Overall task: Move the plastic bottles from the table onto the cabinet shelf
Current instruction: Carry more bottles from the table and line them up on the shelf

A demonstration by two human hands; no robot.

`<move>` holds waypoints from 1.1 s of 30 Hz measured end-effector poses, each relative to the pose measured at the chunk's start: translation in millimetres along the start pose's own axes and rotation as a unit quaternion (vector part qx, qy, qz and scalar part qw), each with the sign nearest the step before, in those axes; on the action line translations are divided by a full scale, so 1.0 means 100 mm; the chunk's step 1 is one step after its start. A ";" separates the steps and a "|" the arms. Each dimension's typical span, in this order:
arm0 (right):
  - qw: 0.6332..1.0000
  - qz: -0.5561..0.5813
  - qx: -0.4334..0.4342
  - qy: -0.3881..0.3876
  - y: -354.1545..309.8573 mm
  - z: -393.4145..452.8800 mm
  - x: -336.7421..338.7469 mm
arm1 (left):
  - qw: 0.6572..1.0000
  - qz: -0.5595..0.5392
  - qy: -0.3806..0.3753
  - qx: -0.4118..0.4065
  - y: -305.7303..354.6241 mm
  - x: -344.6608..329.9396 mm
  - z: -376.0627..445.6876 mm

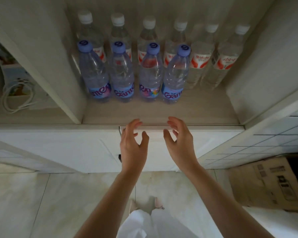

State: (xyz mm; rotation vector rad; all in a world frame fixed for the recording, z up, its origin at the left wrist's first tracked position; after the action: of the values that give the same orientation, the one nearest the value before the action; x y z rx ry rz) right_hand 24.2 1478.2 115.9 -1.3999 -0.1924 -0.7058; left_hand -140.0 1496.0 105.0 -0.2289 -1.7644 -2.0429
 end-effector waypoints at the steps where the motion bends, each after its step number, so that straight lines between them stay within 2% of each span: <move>1: 1.000 0.011 0.005 -0.018 -0.01 -0.09 -0.03 | 1.000 0.009 -0.002 0.009 -0.06 0.05 -0.10; 5: 0.994 0.035 0.009 -0.101 0.05 -0.41 -0.18 | 0.997 0.056 -0.018 0.054 -0.33 0.20 -0.49; 7: 0.986 0.038 0.008 -0.159 0.11 -0.60 -0.27 | 0.994 0.085 -0.001 0.071 -0.43 0.28 -0.74; 12: 0.954 0.031 0.034 -0.296 0.28 -1.10 -0.43 | 0.976 0.107 0.091 0.166 -0.67 0.48 -1.49; 19: 0.878 0.010 0.102 -0.467 0.31 -2.00 -0.62 | 0.910 0.107 0.216 0.336 -0.81 0.86 -3.05; 24: 0.789 -0.018 0.184 -0.586 0.10 -2.81 -0.81 | 0.847 0.107 0.328 0.406 -0.76 1.19 -4.09; 33: 0.608 -0.064 0.335 -0.717 -0.40 -4.56 -1.00 | 0.719 0.088 0.498 0.476 -0.63 1.59 -6.01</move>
State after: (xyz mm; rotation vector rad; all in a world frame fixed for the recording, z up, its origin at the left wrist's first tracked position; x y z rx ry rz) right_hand -202.8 1082.0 9.1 -0.8706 -1.6613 0.5714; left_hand -218.1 884.3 4.5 0.8272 -1.6256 -0.5834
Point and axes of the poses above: each hand's wrist, its own z-axis towards the middle knuckle, its own x-axis out of the back of the hand, y = z × x, the point moved 7 cm from there along z, towards the middle knuckle, and after that the axes turned 4 degrees about x, right-handed, at the moved point
